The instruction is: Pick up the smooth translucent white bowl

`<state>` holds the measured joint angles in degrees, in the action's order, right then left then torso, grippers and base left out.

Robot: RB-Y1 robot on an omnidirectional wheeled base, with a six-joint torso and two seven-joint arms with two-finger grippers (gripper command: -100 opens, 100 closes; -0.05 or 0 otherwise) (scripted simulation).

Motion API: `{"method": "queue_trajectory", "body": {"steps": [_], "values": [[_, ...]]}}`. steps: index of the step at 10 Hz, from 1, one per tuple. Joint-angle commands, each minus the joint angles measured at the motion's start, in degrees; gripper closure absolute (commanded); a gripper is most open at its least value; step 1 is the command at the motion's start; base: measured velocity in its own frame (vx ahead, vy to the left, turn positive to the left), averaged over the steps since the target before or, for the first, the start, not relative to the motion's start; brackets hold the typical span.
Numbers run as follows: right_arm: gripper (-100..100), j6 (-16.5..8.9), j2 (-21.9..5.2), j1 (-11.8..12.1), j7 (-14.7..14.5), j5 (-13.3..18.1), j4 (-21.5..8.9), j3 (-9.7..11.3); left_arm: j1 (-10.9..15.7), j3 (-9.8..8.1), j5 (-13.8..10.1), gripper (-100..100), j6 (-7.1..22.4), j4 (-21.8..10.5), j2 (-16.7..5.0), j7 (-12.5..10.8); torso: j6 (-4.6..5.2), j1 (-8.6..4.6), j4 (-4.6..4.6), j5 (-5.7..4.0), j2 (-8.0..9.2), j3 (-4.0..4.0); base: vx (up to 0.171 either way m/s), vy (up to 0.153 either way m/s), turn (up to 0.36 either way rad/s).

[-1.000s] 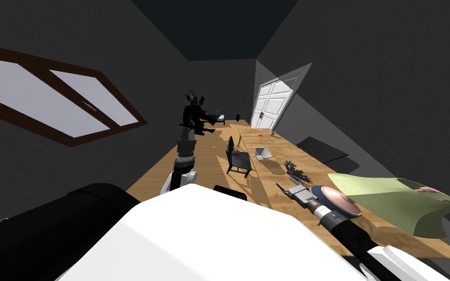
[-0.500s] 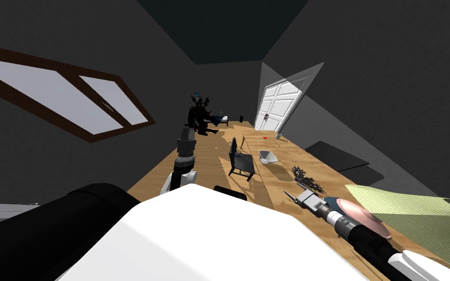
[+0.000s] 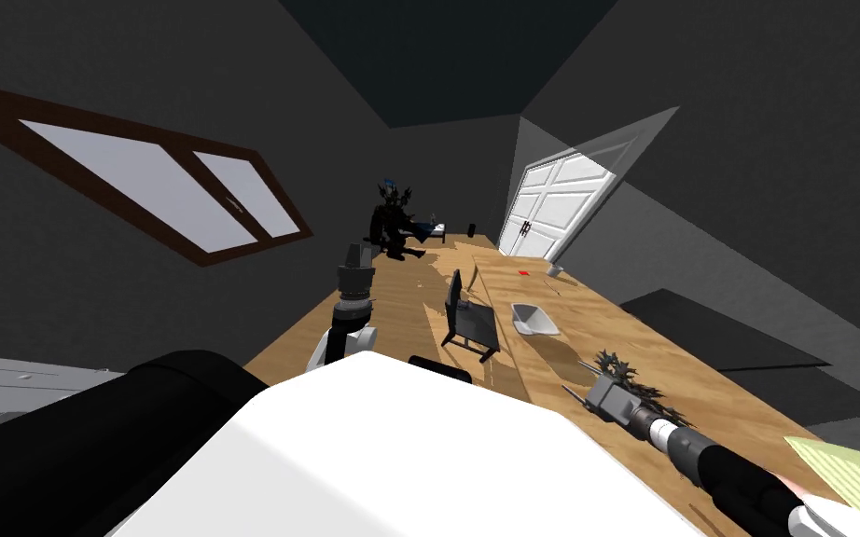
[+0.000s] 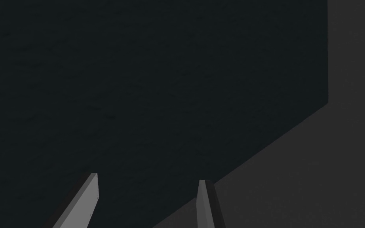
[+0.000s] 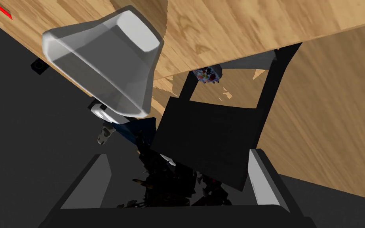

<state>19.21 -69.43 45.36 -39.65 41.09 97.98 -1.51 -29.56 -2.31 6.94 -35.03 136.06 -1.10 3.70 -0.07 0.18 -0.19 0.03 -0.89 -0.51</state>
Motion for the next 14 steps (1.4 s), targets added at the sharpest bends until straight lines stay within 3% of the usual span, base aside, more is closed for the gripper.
{"method": "queue_trajectory", "body": {"steps": [1,5,8,10,14], "values": [[-100,-0.58,-2.37,0.44,-0.53,1.52,-0.98,0.77,0.00,0.00,0.00,0,0.00,0.00,0.00,0.00,0.00,0.00,0.00,0.00,0.00,0.00,0.232,0.075,0.175],[-100,-0.46,-5.99,1.73,-2.58,4.80,-4.39,2.51,0.00,0.00,0.00,0,0.00,0.00,0.00,0.00,0.01,0.00,-0.02,0.00,-0.03,-0.03,0.224,0.038,0.165],[-100,0.06,-8.23,3.88,-4.31,7.67,-7.45,5.57,0.00,0.00,0.00,0,0.00,0.00,0.00,0.00,0.03,-0.06,-0.01,-0.02,-0.02,-0.02,0.191,0.002,0.155],[-100,0.39,-8.02,4.80,-4.52,8.19,-8.01,7.04,0.01,0.00,0.00,0,0.00,0.00,0.00,0.00,0.10,-0.02,0.16,-0.01,0.77,0.43,-0.008,-0.007,0.020],[-100,0.39,-8.02,4.80,-4.52,8.19,-8.01,7.04,0.02,0.00,0.00,0,0.01,0.00,0.00,0.00,0.09,-0.02,0.21,0.00,0.96,0.54,0.000,0.000,0.001]]}}
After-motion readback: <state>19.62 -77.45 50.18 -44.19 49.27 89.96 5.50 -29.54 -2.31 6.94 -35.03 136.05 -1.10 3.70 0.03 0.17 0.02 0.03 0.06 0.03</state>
